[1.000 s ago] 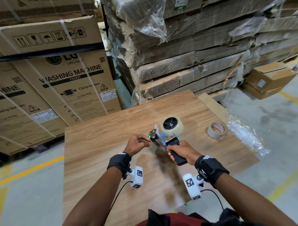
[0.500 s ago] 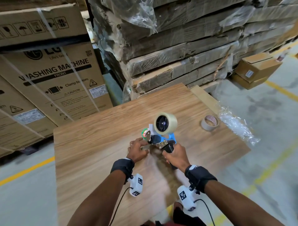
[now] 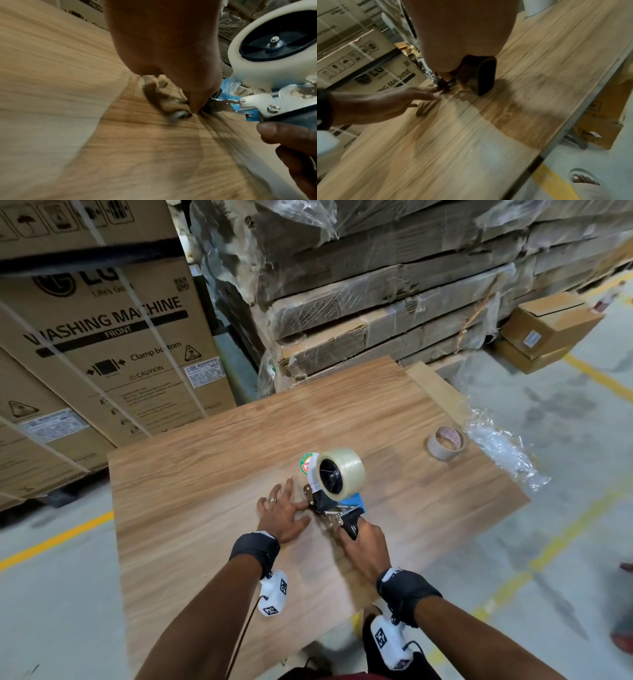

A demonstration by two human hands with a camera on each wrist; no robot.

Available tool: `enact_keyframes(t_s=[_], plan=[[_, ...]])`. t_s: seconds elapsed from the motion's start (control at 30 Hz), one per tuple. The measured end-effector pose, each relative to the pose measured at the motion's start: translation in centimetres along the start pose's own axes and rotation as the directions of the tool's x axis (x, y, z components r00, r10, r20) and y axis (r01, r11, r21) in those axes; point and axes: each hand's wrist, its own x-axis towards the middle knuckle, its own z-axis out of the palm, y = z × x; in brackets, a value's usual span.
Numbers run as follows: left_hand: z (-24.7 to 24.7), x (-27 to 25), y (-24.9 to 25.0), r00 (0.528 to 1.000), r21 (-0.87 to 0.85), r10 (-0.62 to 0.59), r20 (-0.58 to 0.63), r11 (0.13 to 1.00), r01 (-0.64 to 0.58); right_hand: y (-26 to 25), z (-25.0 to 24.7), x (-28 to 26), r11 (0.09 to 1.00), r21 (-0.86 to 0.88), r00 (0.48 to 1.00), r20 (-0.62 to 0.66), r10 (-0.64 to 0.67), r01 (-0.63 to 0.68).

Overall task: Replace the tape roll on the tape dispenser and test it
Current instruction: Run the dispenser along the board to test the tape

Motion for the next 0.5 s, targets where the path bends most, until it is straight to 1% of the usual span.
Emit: enact_keyframes(t_s=[0.07,0.17,0.3,0.4,0.5], plan=[[0.1,-0.3,0.0,0.999,0.067,-0.043,0.032,0.997,0.04,0.0,0.2,-0.7,1.0,-0.015,0.999,0.032,-0.009,0.01],[0.2,-0.8,0.2,0.996,0.119,-0.071,0.06,0.991,0.063,0.0,0.1,-0.7,0.998,-0.059,0.997,0.081,0.014,-0.009],[0.6,-1.1,0.2,0.996,0.165,-0.08,0.038,0.984,0.072,-0.5,-0.1,0.0,0.988,-0.154,0.99,0.136,0.045,-0.024],[0.9,-0.9,0.3,0.995,0.195,-0.094,0.036,0.977,0.086,-0.4,0.3,-0.2,0.973,-0.232,0.989,0.143,0.041,-0.007],[1.2,-1.0,0.3,0.994,0.181,-0.105,0.024,0.978,0.099,-0.2,0.6,-0.5,0.967,-0.256,0.989,0.14,0.042,-0.005]])
